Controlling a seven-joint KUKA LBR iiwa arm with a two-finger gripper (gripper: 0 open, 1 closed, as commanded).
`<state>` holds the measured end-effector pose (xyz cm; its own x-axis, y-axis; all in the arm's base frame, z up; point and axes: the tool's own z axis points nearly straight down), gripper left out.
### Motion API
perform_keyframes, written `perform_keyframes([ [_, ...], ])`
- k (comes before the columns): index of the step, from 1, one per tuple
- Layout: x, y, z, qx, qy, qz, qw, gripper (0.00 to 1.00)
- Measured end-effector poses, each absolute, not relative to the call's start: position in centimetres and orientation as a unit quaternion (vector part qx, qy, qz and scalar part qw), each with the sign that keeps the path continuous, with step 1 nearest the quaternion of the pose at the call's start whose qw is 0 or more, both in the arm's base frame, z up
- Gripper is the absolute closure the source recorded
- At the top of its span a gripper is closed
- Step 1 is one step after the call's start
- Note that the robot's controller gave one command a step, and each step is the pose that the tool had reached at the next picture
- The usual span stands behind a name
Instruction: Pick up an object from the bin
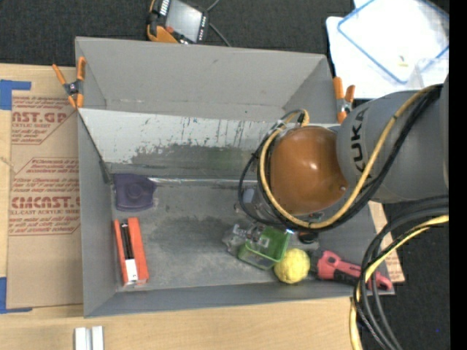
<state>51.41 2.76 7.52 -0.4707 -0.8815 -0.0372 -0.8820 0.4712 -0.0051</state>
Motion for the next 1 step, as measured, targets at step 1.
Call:
perform_keyframes([
  [1,50.21,0.59,9.21,-0.510,0.860,0.008,0.024,1.00],
])
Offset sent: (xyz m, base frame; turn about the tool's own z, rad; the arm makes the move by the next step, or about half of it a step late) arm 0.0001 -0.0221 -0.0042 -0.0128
